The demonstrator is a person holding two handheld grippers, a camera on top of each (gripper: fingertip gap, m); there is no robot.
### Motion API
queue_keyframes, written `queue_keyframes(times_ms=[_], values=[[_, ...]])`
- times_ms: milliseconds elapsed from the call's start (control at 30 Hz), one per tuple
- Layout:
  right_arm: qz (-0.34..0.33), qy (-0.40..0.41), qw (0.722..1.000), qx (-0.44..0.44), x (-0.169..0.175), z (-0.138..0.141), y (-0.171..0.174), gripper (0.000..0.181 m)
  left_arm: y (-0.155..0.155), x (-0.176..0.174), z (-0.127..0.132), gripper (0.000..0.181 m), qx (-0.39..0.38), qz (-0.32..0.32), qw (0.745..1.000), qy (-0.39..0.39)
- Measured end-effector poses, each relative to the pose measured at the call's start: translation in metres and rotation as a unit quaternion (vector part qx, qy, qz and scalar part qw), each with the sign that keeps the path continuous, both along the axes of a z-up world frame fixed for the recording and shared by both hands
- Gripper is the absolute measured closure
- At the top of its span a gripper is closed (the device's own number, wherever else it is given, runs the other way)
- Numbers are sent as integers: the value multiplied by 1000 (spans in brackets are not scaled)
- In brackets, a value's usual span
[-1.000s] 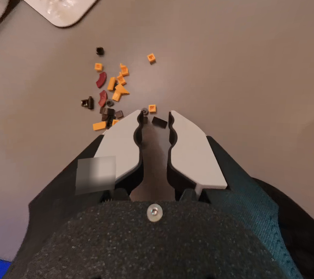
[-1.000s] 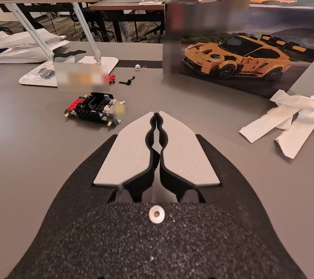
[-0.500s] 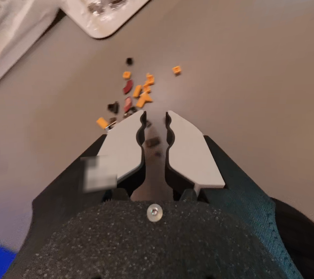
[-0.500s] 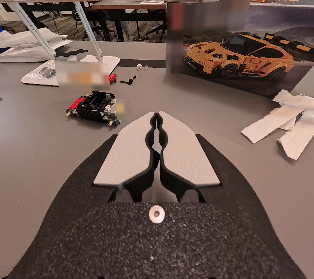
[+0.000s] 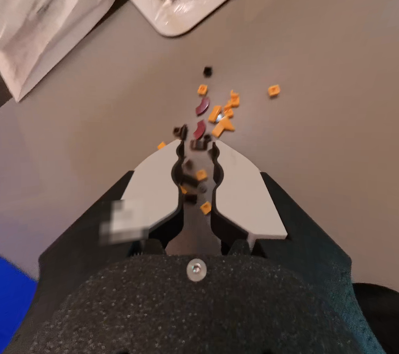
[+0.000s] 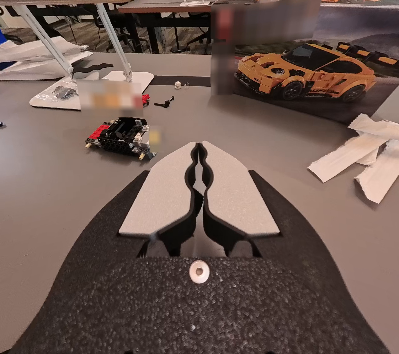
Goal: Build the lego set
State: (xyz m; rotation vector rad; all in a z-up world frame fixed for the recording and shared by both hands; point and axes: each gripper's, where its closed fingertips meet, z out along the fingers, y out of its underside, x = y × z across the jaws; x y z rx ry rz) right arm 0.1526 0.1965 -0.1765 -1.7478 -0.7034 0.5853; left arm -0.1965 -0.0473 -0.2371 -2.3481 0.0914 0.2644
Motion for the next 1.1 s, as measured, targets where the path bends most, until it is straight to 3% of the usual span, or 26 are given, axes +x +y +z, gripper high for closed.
queue_keyframes(times_ms=[167,333,433,767,900,1100], values=[[2,-1,1000,-1,-1,-1,0,181,33,30,1,154,8,-65,998,-16],[2,0,1000,-2,-1,-1,0,181,52,30,-13,159,-24,-73,997,-28],[3,0,1000,-4,-1,-1,0,181,50,28,-15,173,-33,-71,996,-50],[7,1,1000,-9,-2,-3,-1,181,11,-11,-9,174,-80,-11,997,14],[8,0,1000,-9,-2,-3,-1,181,36,-3,7,168,-48,-31,998,0],[7,1,1000,-10,-1,-3,0,181,62,2,-15,163,-85,-51,994,-55]])
